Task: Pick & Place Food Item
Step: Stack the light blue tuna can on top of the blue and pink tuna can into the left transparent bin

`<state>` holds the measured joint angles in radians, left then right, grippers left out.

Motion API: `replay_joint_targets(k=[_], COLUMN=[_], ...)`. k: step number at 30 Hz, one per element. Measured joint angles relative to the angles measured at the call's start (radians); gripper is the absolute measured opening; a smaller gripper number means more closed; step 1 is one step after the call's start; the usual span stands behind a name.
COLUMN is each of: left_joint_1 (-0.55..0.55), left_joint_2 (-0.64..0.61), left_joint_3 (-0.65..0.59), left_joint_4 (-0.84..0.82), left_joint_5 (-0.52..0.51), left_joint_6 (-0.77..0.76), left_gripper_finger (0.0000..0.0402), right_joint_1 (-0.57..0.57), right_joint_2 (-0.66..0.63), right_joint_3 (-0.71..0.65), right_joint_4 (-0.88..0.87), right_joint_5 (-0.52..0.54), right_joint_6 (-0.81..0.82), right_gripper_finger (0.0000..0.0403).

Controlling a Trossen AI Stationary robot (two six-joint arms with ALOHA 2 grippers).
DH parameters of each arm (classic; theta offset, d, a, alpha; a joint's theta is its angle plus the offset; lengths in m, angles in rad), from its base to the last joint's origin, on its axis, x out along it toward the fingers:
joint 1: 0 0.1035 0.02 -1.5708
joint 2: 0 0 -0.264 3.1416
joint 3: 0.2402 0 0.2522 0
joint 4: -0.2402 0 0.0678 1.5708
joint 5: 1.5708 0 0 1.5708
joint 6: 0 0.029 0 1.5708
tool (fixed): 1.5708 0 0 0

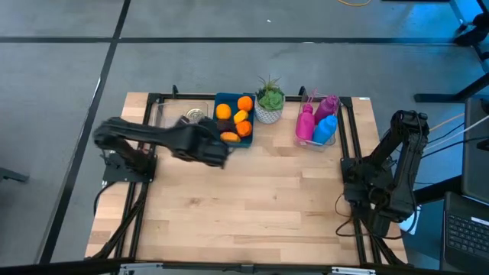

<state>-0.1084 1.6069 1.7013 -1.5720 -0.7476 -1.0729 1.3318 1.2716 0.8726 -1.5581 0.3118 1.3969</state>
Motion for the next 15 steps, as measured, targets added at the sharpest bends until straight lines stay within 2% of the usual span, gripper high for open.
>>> replay_joint_targets(k=[6, 15], left_joint_1=[-0.021, 0.026], left_joint_2=[-0.176, -0.261], left_joint_3=[-0.116, -0.303], left_joint_4=[0.000, 0.001], left_joint_5=[-0.120, -0.264], left_joint_6=[0.189, 0.633], left_gripper_finger=[0.0112, 0.0112], right_joint_1=[-0.068, -0.205], right_joint_2=[0.000, 0.000], right_joint_3=[0.000, 0.000], right_joint_4=[0.065, 0.237], right_joint_5=[0.079, 0.181], right_joint_6=[0.092, 0.136], right_gripper_finger=[0.0269, 0.0269])
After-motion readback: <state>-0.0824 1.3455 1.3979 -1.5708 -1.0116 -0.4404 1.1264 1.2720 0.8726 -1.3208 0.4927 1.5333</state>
